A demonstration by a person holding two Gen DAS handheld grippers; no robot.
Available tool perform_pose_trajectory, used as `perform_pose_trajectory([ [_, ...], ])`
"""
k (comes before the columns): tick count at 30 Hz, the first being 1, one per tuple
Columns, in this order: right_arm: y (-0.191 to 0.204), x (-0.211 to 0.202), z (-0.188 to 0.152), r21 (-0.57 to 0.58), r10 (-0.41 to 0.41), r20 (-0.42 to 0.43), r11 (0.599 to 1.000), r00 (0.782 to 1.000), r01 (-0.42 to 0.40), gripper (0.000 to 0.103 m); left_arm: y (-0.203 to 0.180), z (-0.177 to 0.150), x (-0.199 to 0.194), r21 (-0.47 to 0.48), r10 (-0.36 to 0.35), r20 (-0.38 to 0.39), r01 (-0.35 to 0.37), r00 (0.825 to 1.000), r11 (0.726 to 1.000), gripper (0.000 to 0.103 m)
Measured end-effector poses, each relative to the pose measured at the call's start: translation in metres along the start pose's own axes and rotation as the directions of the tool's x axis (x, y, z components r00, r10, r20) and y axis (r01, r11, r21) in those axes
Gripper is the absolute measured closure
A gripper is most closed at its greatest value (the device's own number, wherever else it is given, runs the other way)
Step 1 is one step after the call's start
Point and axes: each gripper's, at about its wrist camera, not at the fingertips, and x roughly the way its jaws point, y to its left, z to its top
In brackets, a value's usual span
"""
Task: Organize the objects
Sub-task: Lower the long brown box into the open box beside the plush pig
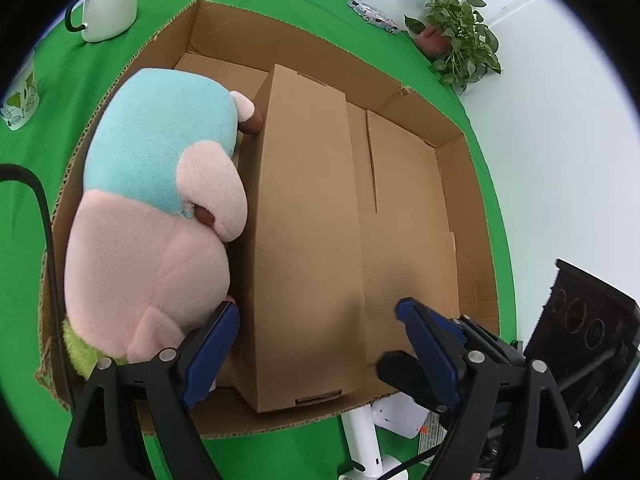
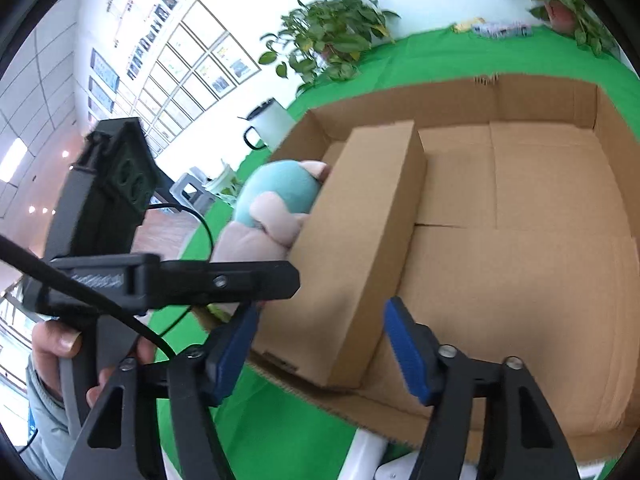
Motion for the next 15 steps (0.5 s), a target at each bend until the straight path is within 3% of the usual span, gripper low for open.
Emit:
perform_pose_trajectory([
  [7, -0.004, 0.035, -0.006, 0.007, 0.023, -0.088, 1.000, 0.996, -0.022, 0.048, 0.005, 0.000, 0.010, -0.011, -0.026, -0.008, 0.025, 1.000, 1.000, 0.018],
  [15, 0.003, 0.042, -0.012, -0.011, -0.011, -0.083, 1.000, 0.996, 0.010, 0.048, 0.004, -0.003, 0.011, -0.002, -0.021, -0.013, 0.021, 1.000, 1.000, 0.018],
])
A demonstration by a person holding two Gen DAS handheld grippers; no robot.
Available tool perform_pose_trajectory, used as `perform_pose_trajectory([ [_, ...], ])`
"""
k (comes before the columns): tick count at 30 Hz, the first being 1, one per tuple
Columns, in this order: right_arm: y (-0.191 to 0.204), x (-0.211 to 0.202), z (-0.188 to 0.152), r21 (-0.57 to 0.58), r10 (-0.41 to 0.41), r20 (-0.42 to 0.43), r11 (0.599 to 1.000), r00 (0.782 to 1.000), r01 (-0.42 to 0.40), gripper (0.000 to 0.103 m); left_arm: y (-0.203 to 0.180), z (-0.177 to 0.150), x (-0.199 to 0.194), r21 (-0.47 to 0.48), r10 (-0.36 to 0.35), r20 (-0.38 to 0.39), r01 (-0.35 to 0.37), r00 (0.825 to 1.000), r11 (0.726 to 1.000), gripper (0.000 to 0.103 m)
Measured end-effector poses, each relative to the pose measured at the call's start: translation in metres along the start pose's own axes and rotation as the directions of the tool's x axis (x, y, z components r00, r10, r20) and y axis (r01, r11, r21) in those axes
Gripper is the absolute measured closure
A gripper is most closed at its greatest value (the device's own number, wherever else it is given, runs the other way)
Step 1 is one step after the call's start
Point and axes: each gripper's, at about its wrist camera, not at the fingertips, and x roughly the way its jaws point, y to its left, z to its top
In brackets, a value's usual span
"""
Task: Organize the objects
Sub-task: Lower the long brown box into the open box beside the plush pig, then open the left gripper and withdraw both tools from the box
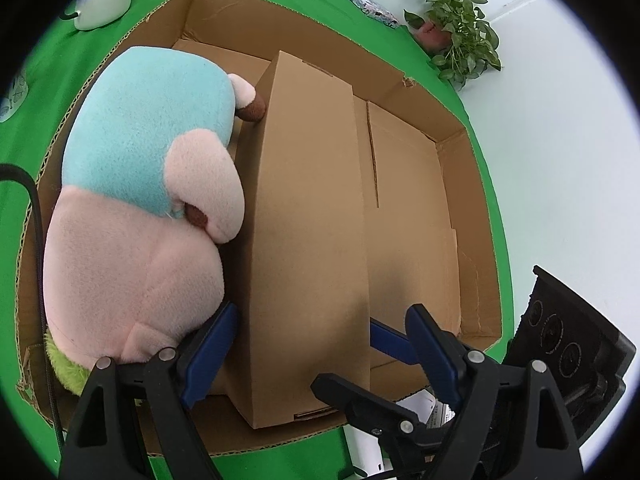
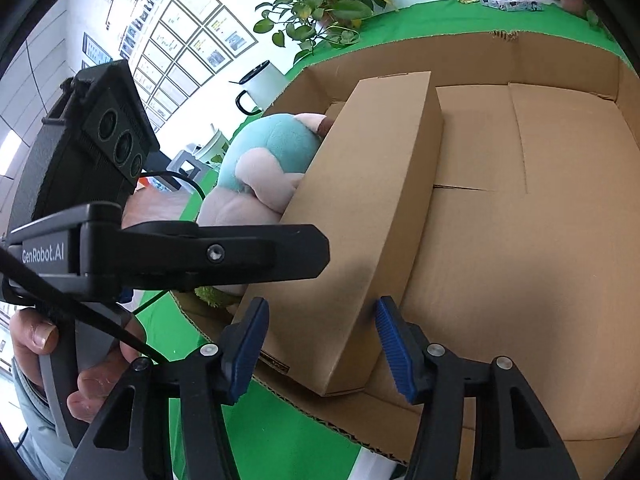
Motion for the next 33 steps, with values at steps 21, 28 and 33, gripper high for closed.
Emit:
perform_pose_trajectory([
  [21, 0.004, -0.004, -0.005, -0.032, 0.001, 0.006, 0.999, 1.000, -0.001, 0.041, 0.004, -0.011, -0.010, 0.000, 0.026, -0.007, -0.026, 1.000, 1.000, 0.018],
  [28, 0.028, -0.046, -0.022, -0.103, -0.057, 0.168, 0.992, 0.984, 0.074, 0.000, -0.021, -0.036, -0.061, 0.135, 0.078, 0.196, -0.106, 0.977, 0.985, 0.018],
  [33, 0.034, -0.080, -0.046, -0.080, -0.219, 0.280, 0.965, 0.935, 0.250, 0.001, -0.044, -0.068, -0.102, 0.229, 0.148, 0.415, -0.260, 0.898, 0.938, 0.017],
])
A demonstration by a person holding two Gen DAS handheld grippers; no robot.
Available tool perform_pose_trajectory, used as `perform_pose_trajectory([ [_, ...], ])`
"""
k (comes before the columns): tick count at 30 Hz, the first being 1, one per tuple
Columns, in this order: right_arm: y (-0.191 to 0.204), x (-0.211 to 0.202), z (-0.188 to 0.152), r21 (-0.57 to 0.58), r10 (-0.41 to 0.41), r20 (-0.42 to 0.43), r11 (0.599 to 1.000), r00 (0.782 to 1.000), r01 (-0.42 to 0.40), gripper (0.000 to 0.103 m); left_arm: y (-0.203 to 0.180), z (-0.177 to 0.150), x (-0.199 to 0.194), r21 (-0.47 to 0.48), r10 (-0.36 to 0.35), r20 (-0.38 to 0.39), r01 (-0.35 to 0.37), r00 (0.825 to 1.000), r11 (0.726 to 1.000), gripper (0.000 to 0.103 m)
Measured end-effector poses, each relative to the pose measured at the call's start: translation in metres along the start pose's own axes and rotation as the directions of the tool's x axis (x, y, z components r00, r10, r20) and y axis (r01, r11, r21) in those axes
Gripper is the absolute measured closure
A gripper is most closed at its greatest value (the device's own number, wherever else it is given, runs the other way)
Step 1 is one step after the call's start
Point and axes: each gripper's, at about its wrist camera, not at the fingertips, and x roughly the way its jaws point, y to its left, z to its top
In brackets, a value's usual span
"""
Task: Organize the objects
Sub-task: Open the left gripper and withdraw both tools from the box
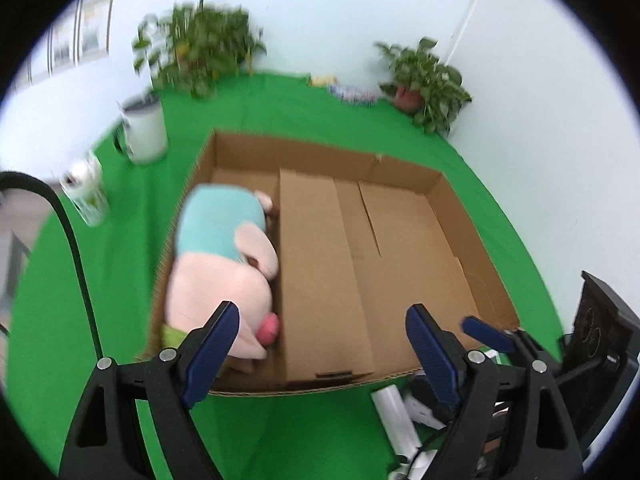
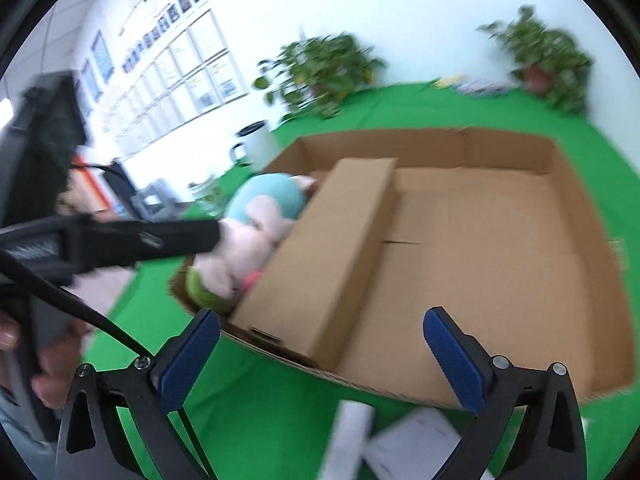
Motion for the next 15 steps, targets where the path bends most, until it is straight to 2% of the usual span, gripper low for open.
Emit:
perform_pose_trajectory([
  [2, 0.000, -0.013, -0.006, -0.001, -0.051, 0.022, 0.999, 0.998, 0.052, 0.001, -0.005, -0.006, -0.015, 0.048, 0.043, 0.076, -0.047, 0.996, 0.998, 0.017],
  [4, 0.002, -0.021, -0.010, -0.001, -0.082, 0.024, 0.997, 0.996, 0.082, 0.001, -0.006, -0.010, -0.024, 0.076, 0.073, 0.115, -0.082, 0.991, 0.994, 0.017],
  [10, 0.002, -0.033, -0.003, 0.029, -0.068, 0.009, 0.997, 0.998, 0.068, 0.001, -0.001, -0.020, -0.033, 0.076, 0.096, 0.132, -0.106, 0.987, 0.991, 0.017],
  [15, 0.008, -0.004, 0.010, 0.073, -0.060, -0.092, 0.995, 0.994, 0.066, 0.001, 0.020, -0.037, -0.042, 0.033, 0.123, 0.126, -0.128, 0.984, 0.991, 0.017],
])
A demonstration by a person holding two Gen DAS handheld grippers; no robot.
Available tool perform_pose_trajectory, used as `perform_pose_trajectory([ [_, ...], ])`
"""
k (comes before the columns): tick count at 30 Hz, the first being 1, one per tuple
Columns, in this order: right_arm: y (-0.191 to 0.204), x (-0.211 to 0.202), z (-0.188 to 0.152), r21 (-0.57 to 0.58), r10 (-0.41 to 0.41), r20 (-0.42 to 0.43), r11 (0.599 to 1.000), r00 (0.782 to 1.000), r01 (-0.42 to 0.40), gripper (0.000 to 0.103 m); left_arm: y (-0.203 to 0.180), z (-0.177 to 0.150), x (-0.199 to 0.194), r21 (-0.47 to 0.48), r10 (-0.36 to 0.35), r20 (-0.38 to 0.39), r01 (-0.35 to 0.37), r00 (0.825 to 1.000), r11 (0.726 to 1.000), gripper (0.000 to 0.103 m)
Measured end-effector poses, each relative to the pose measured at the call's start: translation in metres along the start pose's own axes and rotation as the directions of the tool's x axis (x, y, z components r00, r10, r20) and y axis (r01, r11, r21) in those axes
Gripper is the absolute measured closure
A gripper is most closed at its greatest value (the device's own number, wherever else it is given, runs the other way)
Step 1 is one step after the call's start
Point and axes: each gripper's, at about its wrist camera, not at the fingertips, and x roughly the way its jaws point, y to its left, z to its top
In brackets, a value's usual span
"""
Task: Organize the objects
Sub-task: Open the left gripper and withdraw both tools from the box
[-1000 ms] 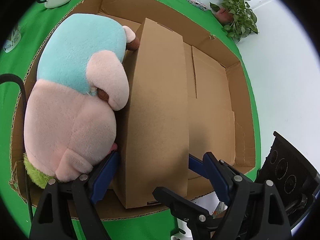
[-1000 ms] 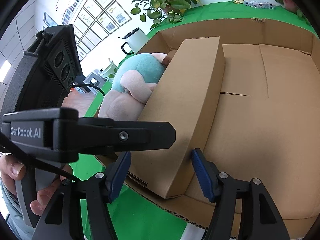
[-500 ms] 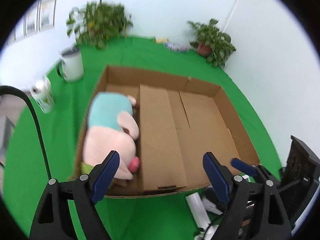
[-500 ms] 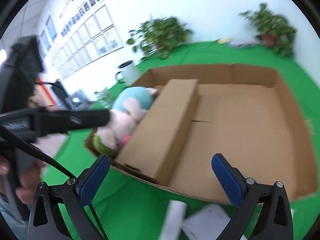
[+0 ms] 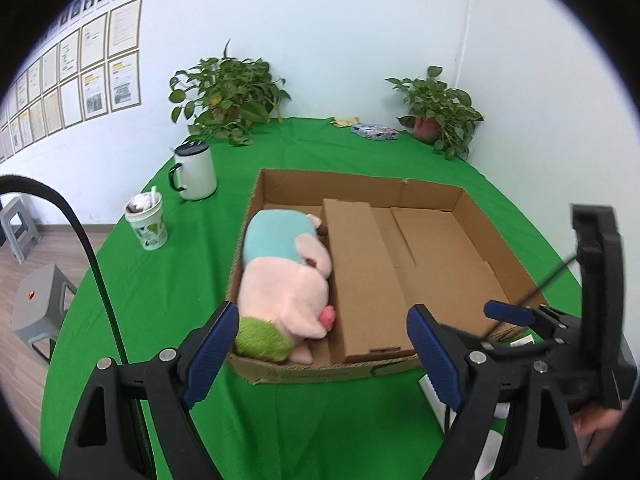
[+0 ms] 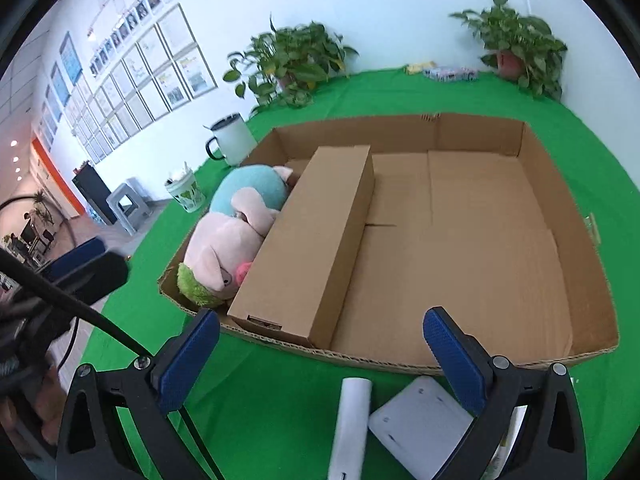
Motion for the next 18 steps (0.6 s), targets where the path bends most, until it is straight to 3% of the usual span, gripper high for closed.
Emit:
perform_pose_trajectory([
  [6, 0.029, 0.055, 0.014, 0.028, 0.034, -0.122, 0.999, 0.992, -0.031, 0.001, 0.025, -0.017, -0.005, -0.044, 0.011, -0.019, -0.012, 1.000, 0.999, 0.017],
  [10, 0.046, 0.088, 0.014, -0.012, -0.041, -0.184, 0.999, 0.982, 0.039, 0.003, 0.034, -0.024, -0.005, -0.055, 0.000, -0.029, -0.002, 1.000, 0.998, 0.017],
  [13, 0.053, 0.099, 0.009, -0.051, -0.076, -0.208, 0.996, 0.975, 0.066, 0.017, 0.037, -0.027, -0.003, -0.051, -0.004, -0.033, 0.003, 0.999, 0.999, 0.017],
  [18, 0.052, 0.099, 0.003, -0.074, -0.071, -0.214, 0.996, 0.974, 0.056, 0.018, 0.040, -0.030, 0.003, -0.070, -0.022, -0.050, 0.019, 0.999, 0.997, 0.017],
])
